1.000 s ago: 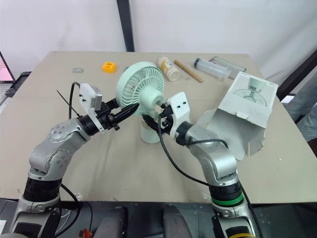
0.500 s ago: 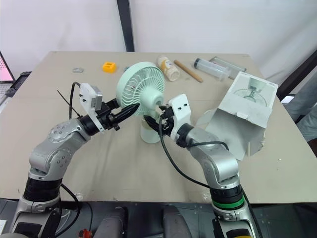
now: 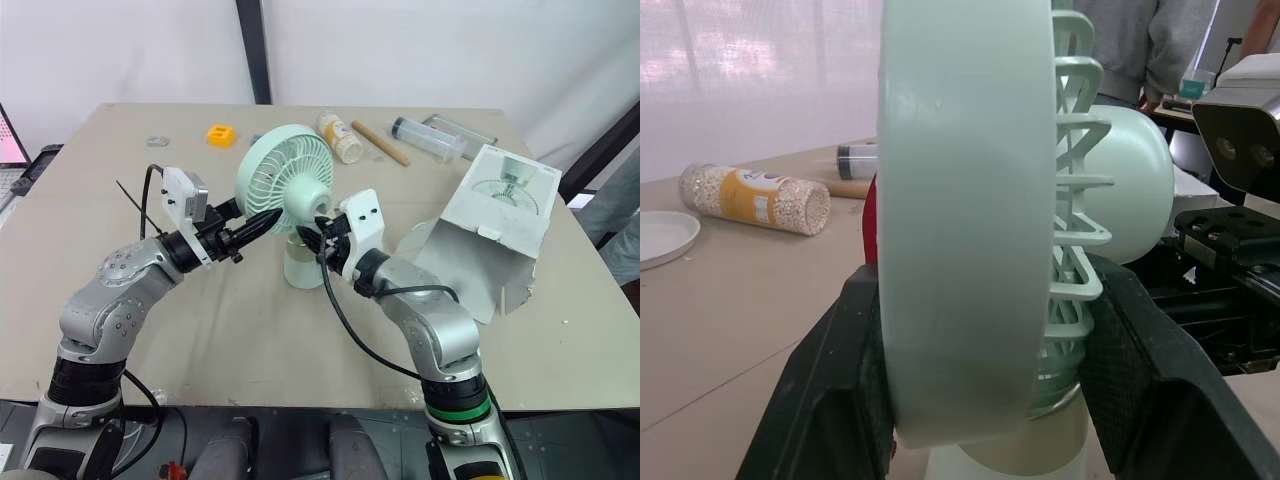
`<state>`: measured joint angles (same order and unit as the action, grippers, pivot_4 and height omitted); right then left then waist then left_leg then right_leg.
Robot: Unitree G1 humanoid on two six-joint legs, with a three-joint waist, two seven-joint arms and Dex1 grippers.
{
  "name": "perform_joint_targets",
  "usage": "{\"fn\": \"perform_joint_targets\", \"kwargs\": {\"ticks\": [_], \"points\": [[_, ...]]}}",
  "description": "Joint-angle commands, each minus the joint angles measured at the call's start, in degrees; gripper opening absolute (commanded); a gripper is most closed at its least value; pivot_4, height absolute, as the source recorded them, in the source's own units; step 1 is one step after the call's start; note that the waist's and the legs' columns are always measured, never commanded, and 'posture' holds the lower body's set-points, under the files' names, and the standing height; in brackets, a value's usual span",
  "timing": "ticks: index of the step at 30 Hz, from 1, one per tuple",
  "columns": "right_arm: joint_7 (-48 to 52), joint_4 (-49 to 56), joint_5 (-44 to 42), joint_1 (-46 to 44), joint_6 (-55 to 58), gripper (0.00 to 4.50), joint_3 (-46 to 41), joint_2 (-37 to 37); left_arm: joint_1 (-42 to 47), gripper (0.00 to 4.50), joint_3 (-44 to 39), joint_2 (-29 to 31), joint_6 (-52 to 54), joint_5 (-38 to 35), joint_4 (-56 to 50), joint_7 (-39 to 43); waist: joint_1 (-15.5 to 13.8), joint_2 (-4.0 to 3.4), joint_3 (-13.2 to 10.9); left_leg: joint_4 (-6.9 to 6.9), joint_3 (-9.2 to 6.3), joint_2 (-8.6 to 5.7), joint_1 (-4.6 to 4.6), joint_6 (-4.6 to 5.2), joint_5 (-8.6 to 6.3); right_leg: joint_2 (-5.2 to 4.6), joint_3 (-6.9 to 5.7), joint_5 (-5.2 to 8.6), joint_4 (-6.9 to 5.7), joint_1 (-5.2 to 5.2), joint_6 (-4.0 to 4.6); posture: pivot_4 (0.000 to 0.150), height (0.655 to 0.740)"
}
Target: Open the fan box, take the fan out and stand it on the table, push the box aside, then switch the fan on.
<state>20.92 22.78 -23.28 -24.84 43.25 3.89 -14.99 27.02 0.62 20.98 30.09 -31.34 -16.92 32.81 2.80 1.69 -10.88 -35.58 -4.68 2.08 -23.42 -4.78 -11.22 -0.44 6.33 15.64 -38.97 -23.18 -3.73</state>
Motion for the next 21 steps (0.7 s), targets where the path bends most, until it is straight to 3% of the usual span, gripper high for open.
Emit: {"fn": "perform_joint_targets", "kwargs": {"ticks": [1, 6, 8, 9, 11, 21], "points": [[-0.33, 1.81, -0.39, -0.78, -0.29, 1.80, -0.10, 0.53, 1.51, 1.93, -0.08, -0.54, -0.70, -0.04, -2.05, 0.02, 0.00, 0.00, 0.00, 0.00, 0.00, 0.00, 0.00, 0.00, 0.00, 0.00, 0.00, 0.00, 0.00, 0.00, 0.00, 0.150, 0.7400], [-0.37, 1.42, -0.20, -1.08, -0.16, 1.80, 0.27, 0.65, 1.59, 1.93, 0.12, -0.91, -0.66, 0.01, -2.05, -0.18, 0.00, 0.00, 0.00, 0.00, 0.00, 0.00, 0.00, 0.00, 0.00, 0.00, 0.00, 0.00, 0.00, 0.00, 0.00, 0.150, 0.7400], [-0.36, 1.27, -0.24, -1.16, -0.08, 1.38, 0.31, 0.68, 1.55, 1.93, 0.13, -0.99, -0.66, 0.03, -2.04, -0.17, 0.00, 0.00, 0.00, 0.00, 0.00, 0.00, 0.00, 0.00, 0.00, 0.00, 0.00, 0.01, 0.00, 0.00, -0.01, 0.150, 0.7400], [-0.35, 1.20, -0.24, -1.20, -0.07, 0.85, 0.30, 0.68, 1.54, 1.93, 0.13, -1.00, -0.66, 0.04, -2.02, -0.18, 0.00, 0.00, 0.00, 0.00, 0.00, 0.00, 0.00, 0.00, 0.00, 0.00, 0.00, 0.01, 0.00, 0.00, -0.01, 0.150, 0.7400], [-0.40, 1.21, -0.22, -1.12, 0.02, 0.38, 0.27, 0.67, 1.24, 1.93, -0.01, -0.87, -0.64, 0.05, -2.14, -0.16, 0.00, 0.00, 0.00, 0.00, 0.00, 0.00, 0.00, 0.00, 0.00, 0.00, 0.00, 0.01, 0.00, 0.00, -0.01, 0.150, 0.7400], [-0.44, 1.12, -0.25, -1.01, 0.40, 0.38, 0.19, 0.62, 0.82, 1.93, 0.22, -0.86, -0.35, 0.19, -2.61, -0.29, 0.00, 0.00, 0.00, 0.01, 0.00, 0.00, 0.01, 0.00, 0.00, 0.00, 0.00, 0.01, 0.00, 0.00, -0.01, 0.150, 0.7400]]}}
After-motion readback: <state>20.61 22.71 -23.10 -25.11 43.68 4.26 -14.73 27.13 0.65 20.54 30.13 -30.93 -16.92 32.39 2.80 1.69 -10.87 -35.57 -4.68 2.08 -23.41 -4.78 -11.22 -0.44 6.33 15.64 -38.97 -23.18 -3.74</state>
